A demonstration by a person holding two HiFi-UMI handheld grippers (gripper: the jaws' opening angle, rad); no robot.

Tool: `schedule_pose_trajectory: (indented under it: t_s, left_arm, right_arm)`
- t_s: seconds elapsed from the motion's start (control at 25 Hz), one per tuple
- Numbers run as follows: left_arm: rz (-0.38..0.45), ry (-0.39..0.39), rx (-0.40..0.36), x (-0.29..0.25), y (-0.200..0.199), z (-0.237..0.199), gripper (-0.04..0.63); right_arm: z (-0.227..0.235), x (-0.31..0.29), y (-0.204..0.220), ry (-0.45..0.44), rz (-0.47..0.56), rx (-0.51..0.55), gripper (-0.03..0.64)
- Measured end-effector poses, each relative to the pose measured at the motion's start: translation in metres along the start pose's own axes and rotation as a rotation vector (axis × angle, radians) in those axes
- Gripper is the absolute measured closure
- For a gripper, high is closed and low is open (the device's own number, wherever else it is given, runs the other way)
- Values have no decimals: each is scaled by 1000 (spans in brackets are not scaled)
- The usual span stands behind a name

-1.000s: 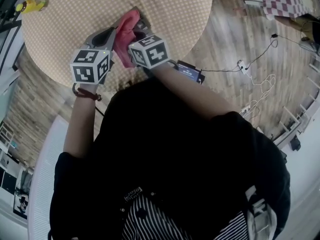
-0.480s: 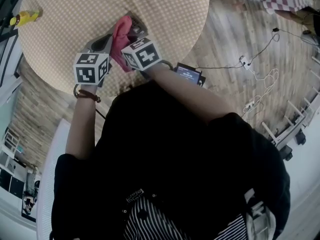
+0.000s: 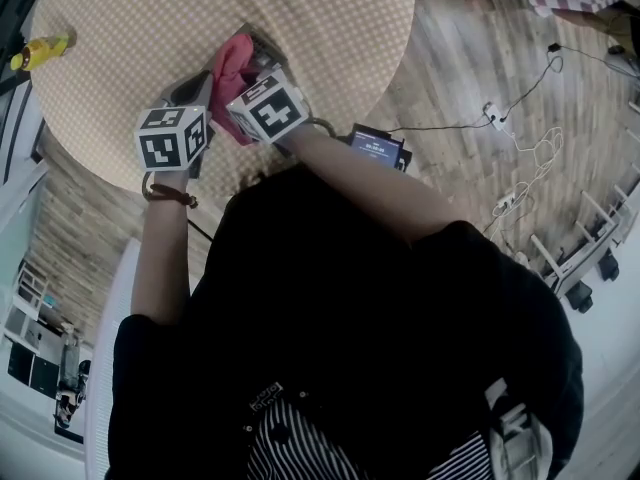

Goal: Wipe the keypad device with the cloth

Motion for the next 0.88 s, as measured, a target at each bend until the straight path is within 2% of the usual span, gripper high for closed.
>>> schedule_pose_trajectory:
  t_s: [0.16,0.32,0.56,0.68,0.76,0.88]
  left_arm:
    - [-30,-15,-26,3,5,0,595]
    - [-18,-25,-28,5,2,4,595]
    - [-38,-25,-51,4,1,6,595]
    - [-41,-27,-56,1,2,6,595]
    - [-47,-31,-63,2,2,5,595]
    - [-52,-36,-82,2,0,5,595]
  right_arm:
    - [-4,-6,9,-14,-3,-2,552]
    - [3,-9,28,-25,-33,-58,552]
    - [9,-16,49,-20,-60,-64,552]
    - [15,-20,61,-16,-100,-122,552]
    - [15,-16,56,-6,-111,-152,552]
    - [4,-6,24,-32,-52,-96,552]
Point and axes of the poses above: the fingertips, and each gripper's own axes: x backward along the fingers, z to its right, y out of its underside, the point moved 1 cm from there along x, backward along the fingers, and after that the axes turned 7 degrees about -z, right-handed, at the moved point
